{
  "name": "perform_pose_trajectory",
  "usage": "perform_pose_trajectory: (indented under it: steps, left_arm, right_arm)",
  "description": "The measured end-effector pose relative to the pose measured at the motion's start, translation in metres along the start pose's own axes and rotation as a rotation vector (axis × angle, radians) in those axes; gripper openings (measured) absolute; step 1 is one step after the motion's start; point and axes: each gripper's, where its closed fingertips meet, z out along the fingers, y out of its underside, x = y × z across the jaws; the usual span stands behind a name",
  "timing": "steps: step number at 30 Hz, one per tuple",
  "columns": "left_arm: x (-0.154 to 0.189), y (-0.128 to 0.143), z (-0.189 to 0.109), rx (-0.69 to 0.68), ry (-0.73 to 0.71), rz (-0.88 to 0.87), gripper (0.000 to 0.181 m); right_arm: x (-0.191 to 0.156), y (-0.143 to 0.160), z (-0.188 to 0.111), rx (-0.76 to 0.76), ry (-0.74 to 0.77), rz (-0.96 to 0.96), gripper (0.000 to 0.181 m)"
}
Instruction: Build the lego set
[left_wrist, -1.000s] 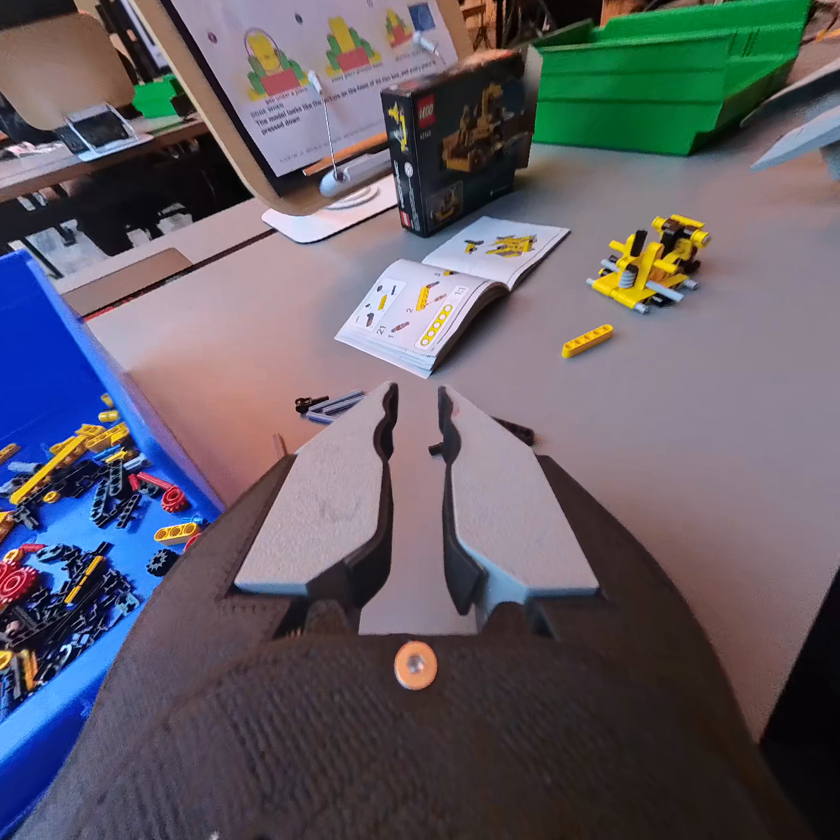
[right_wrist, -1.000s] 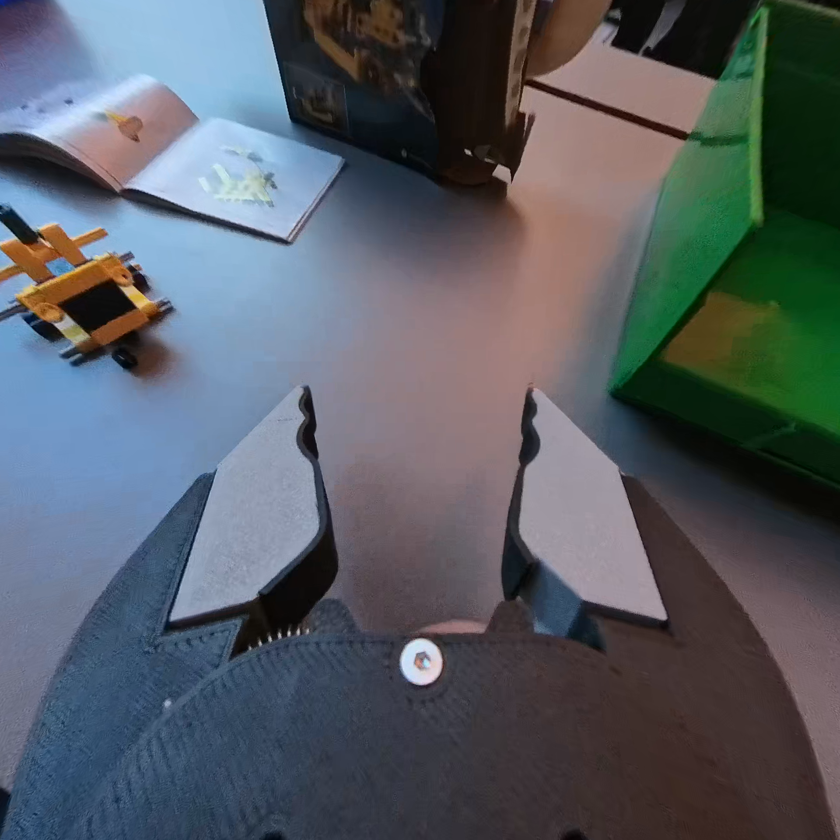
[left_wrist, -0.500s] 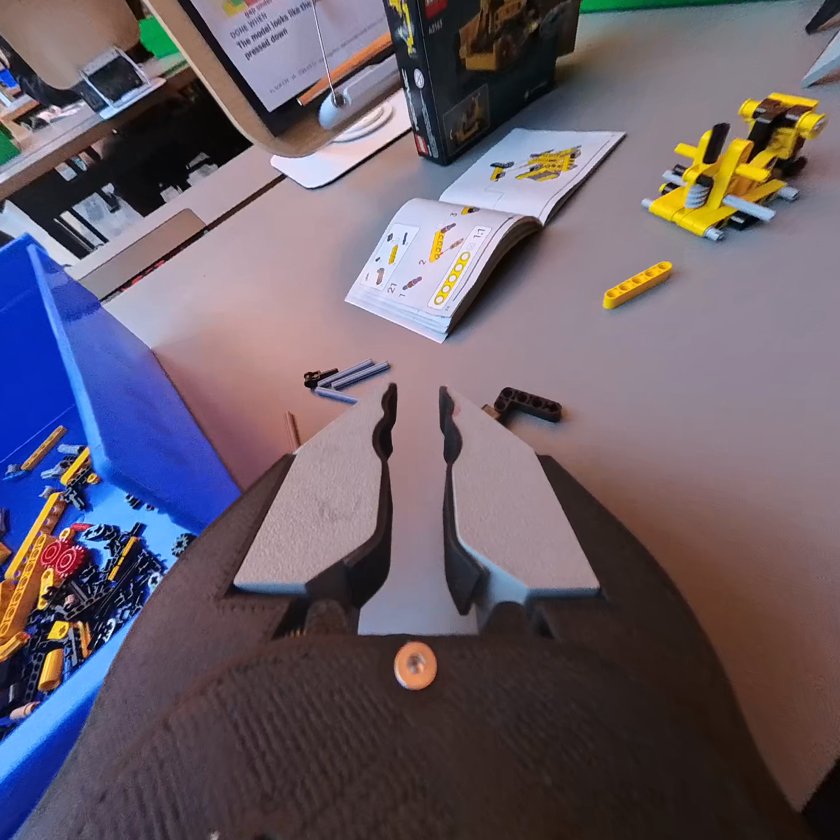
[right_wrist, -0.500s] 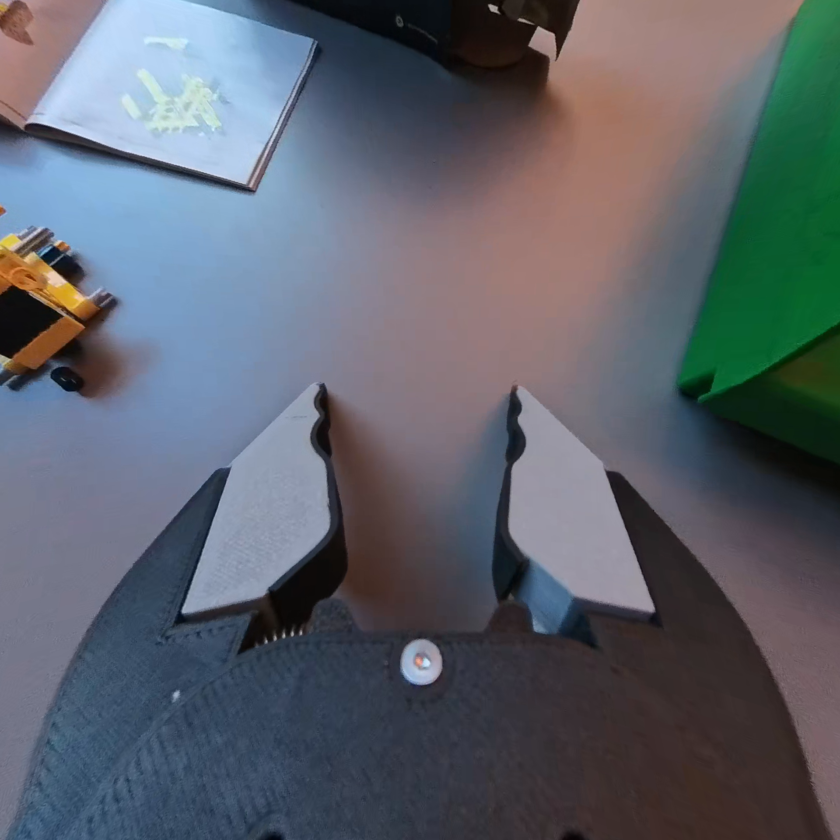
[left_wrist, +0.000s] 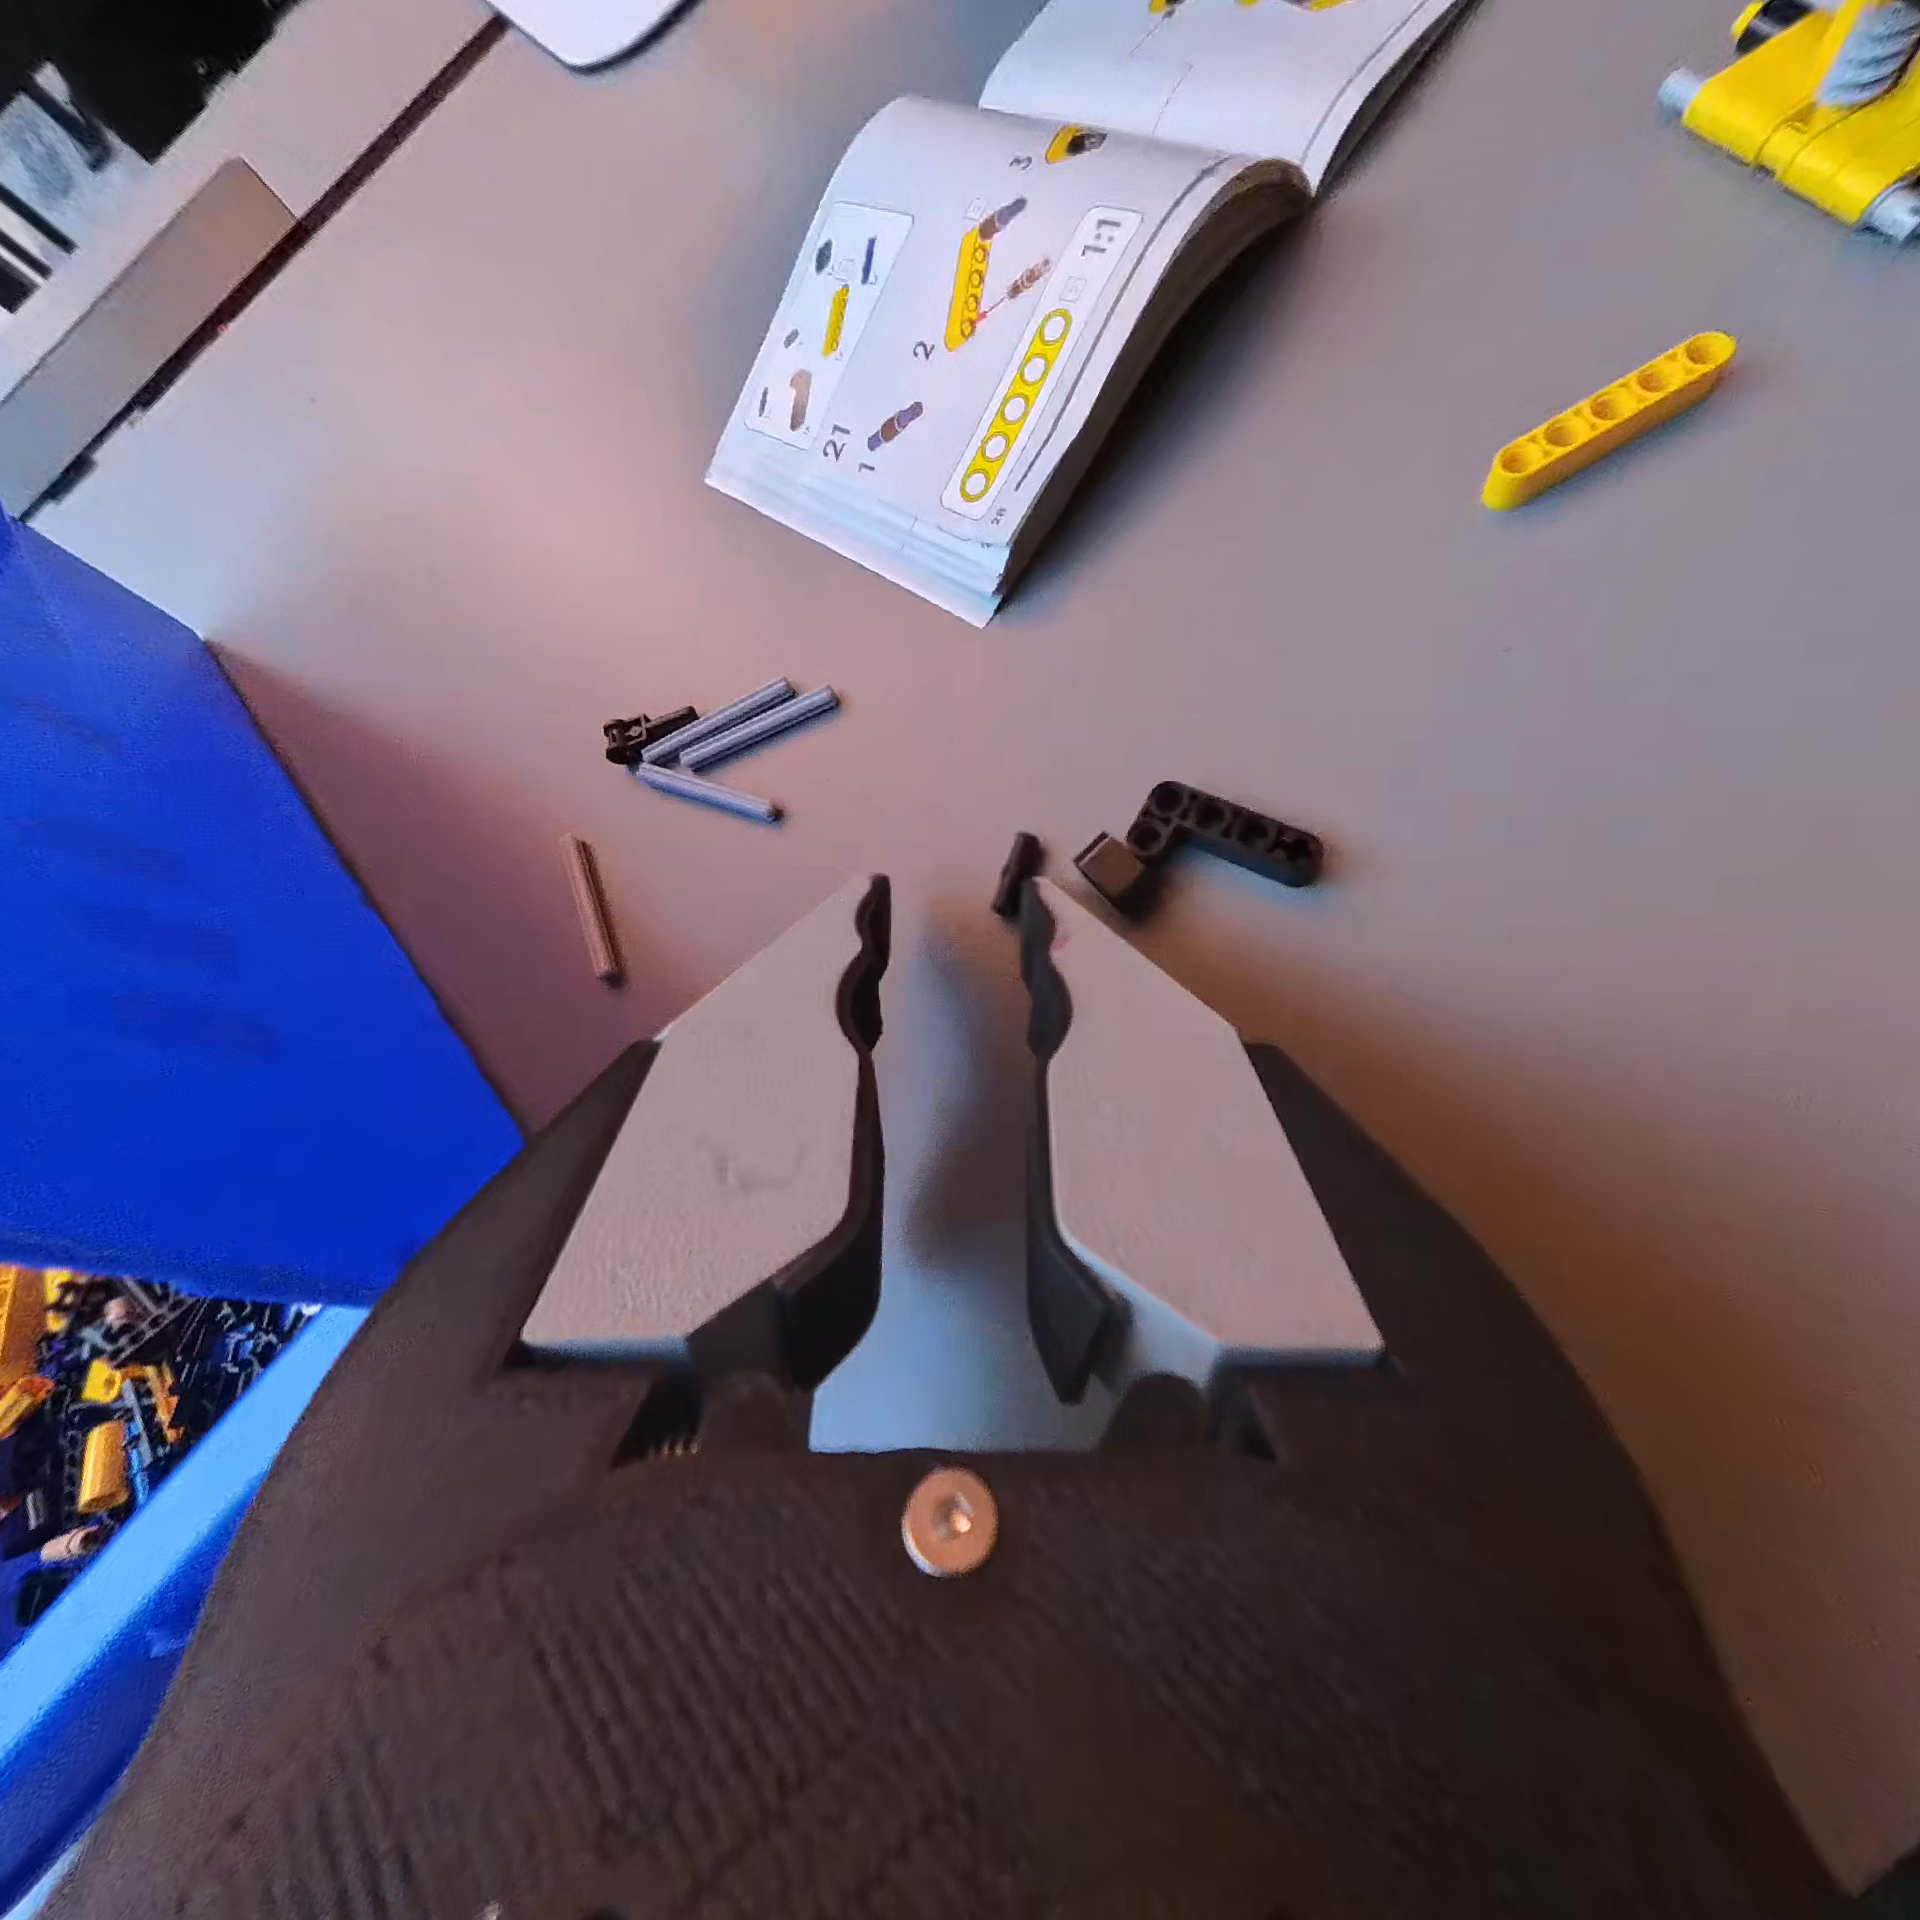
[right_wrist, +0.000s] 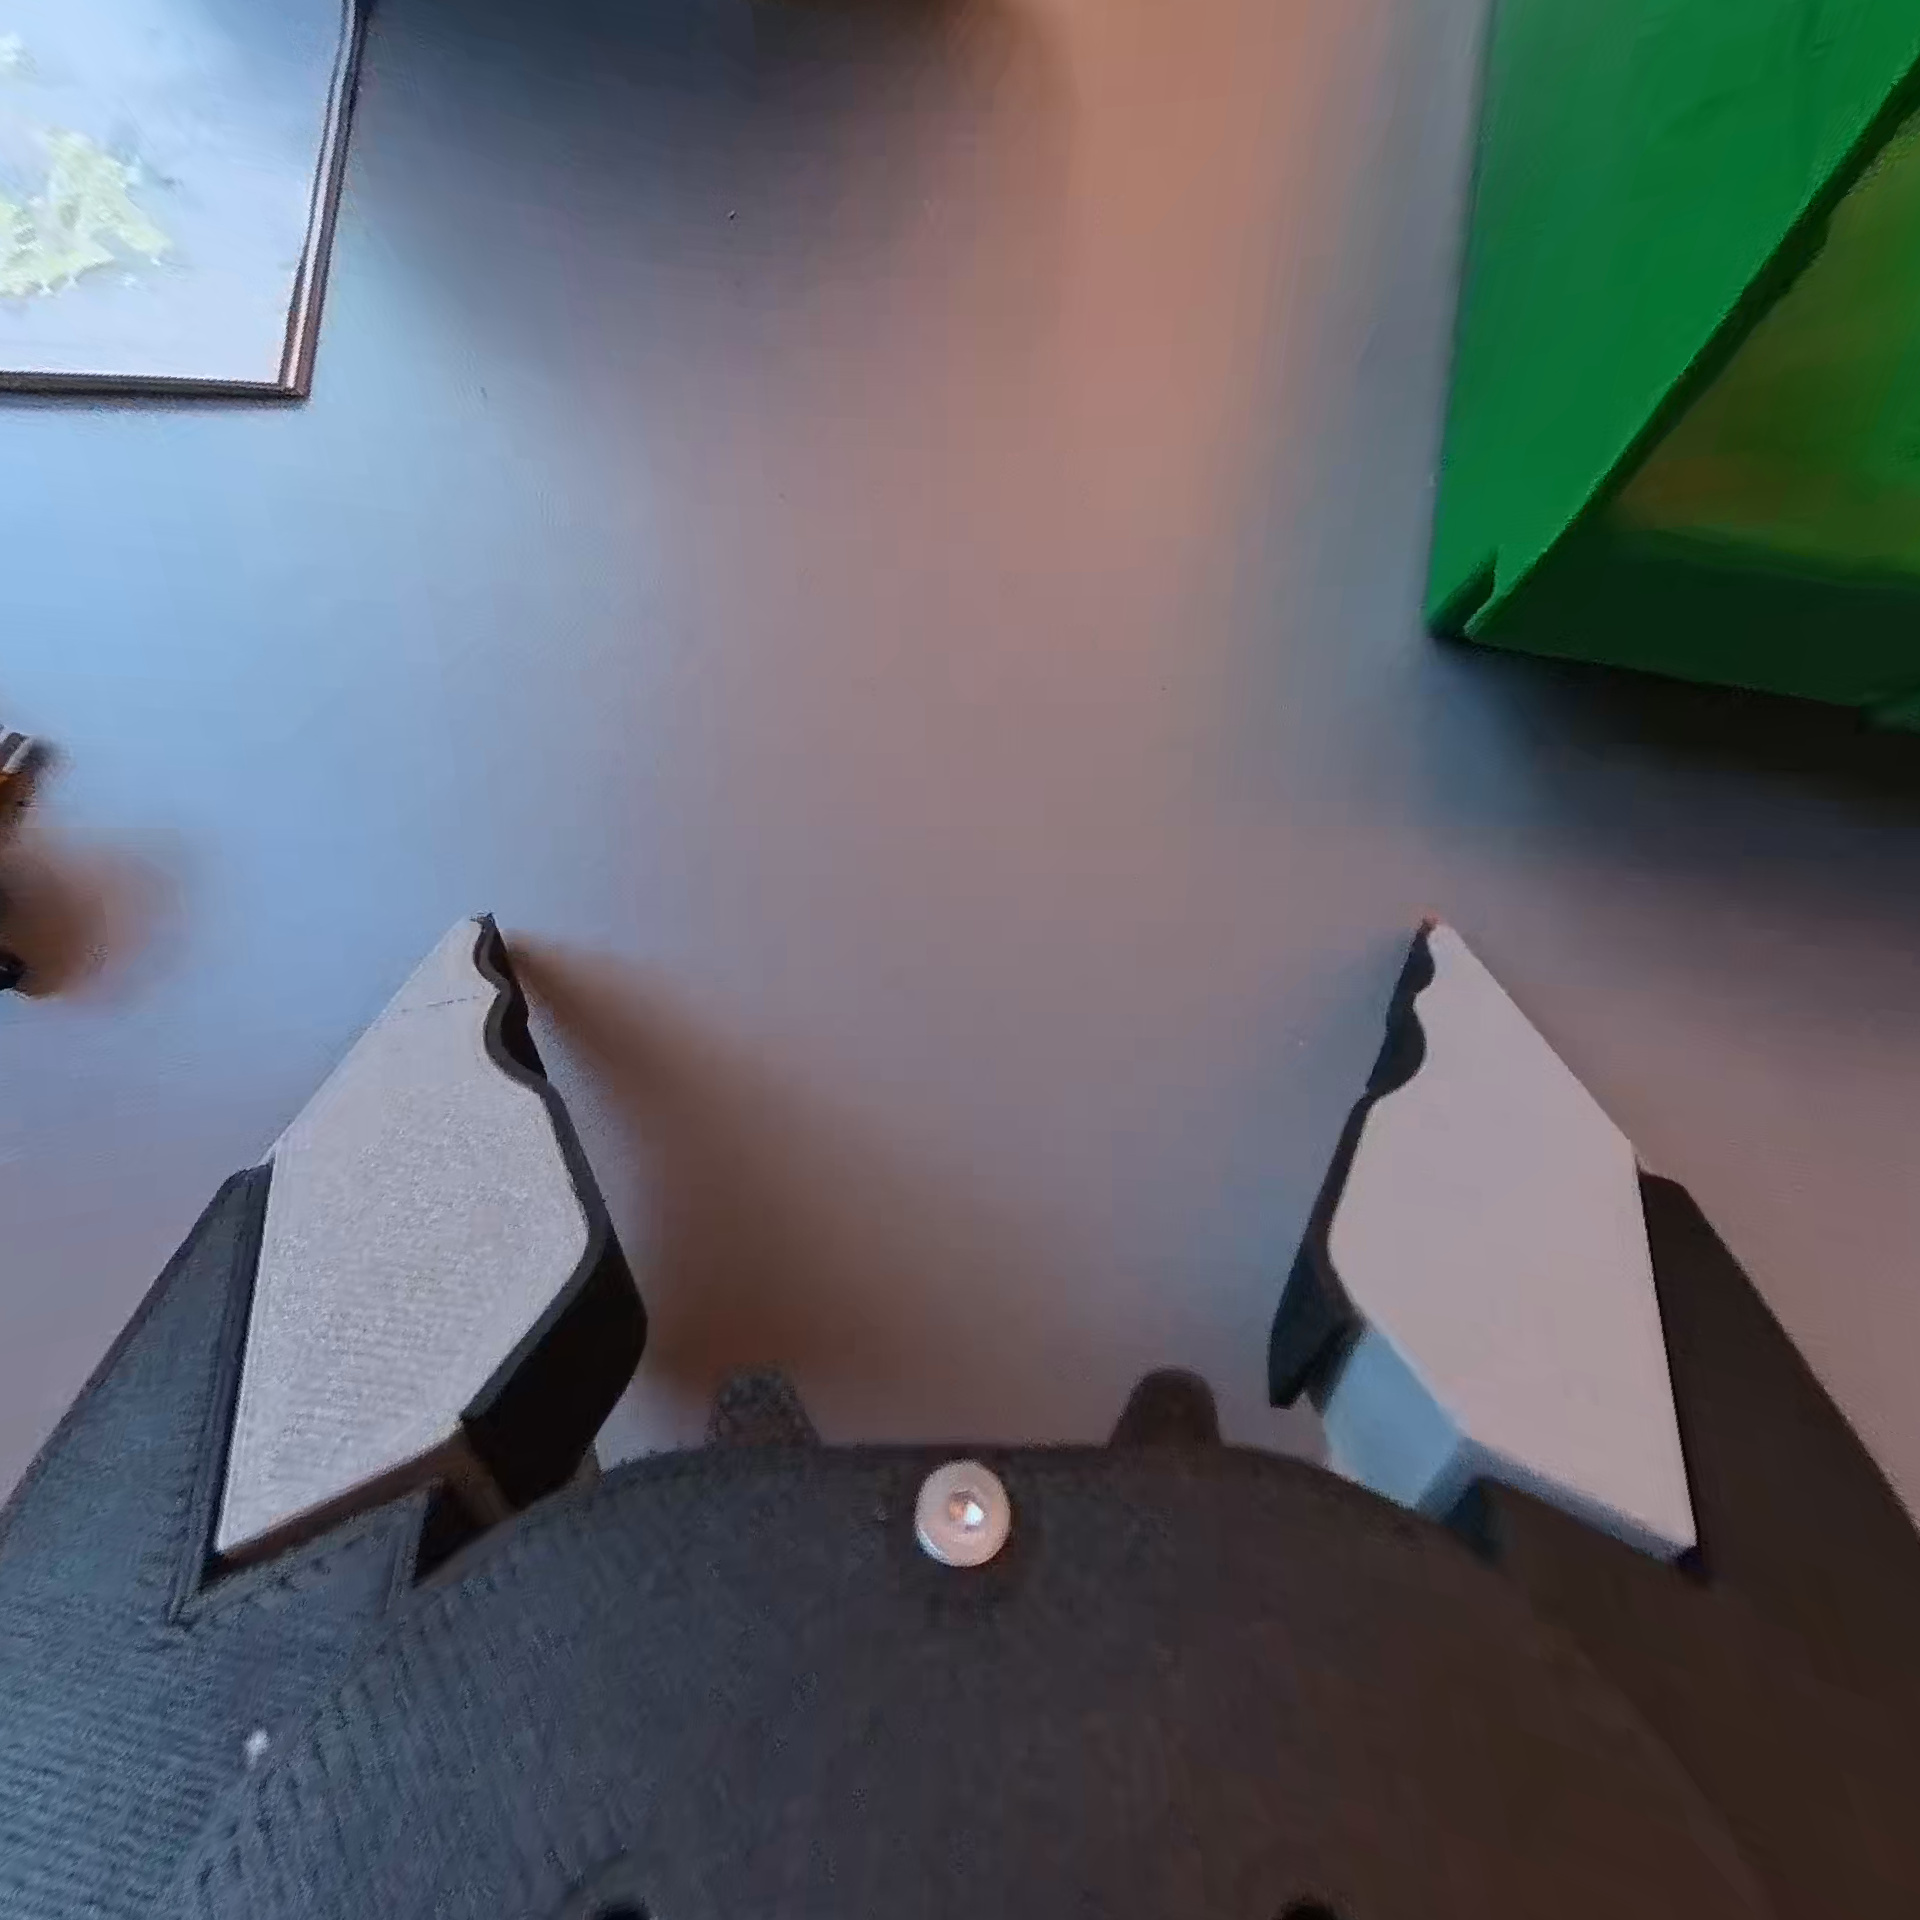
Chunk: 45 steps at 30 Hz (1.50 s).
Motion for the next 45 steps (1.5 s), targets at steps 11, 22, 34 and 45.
perform_pose_trajectory:
  steps: [11, 22, 34, 45]
  left_arm:
    - [0.003, -0.002, -0.002, 0.016, 0.051, -0.038, 0.032]
    - [0.002, -0.034, -0.041, 0.347, 0.026, -0.014, 0.018]
    - [0.005, -0.034, -0.042, 0.354, 0.061, -0.017, 0.017]
    - [0.006, -0.034, -0.037, 0.336, 0.041, 0.007, 0.015]
  right_arm:
    - [0.003, 0.0, -0.003, 0.01, -0.02, 0.009, 0.157]
    - [0.009, -0.007, -0.041, 0.208, -0.061, -0.106, 0.08]
    - [0.209, 0.263, -0.172, 0.245, 0.328, 0.009, 0.035]
    - [0.297, 0.568, -0.061, -0.505, 0.127, 0.278, 0.016]
